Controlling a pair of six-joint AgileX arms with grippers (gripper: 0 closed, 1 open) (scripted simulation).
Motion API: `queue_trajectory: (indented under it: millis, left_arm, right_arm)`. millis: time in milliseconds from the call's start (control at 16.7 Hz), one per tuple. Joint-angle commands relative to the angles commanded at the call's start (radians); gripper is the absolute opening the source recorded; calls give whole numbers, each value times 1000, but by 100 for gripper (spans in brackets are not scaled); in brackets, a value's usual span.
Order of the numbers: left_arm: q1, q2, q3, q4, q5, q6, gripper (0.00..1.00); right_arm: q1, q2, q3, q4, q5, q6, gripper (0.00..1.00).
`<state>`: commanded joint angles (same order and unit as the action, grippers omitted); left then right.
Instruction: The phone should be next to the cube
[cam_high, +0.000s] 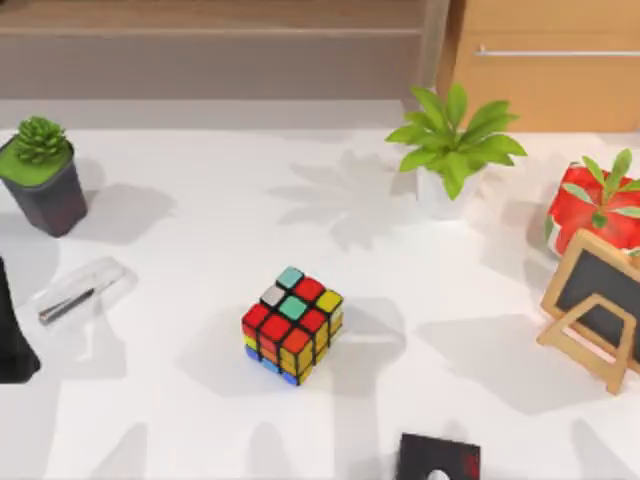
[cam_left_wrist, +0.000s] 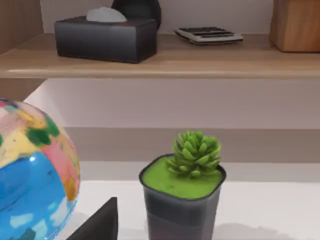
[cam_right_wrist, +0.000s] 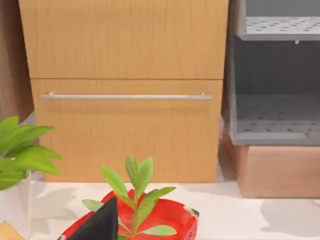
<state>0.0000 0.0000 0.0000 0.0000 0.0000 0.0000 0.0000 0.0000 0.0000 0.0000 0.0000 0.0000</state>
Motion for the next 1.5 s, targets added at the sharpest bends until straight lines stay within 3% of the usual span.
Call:
queue_trajectory:
  millis: [240,480,1260,1500]
  left_arm:
    - [0,0,0,0,0,0,100]
    - [0,0,0,0,0,0,100]
    - [0,0,0,0,0,0,100]
    - [0,0,0,0,0,0,100]
  right_arm:
    - [-15,32,27,-21,0,-19,100]
    - [-95,222,173,-130,0,-119,100]
    - [-522,1473,952,-718,1,-657,100]
    - [-616,1751,1123,-847,1,-776,100]
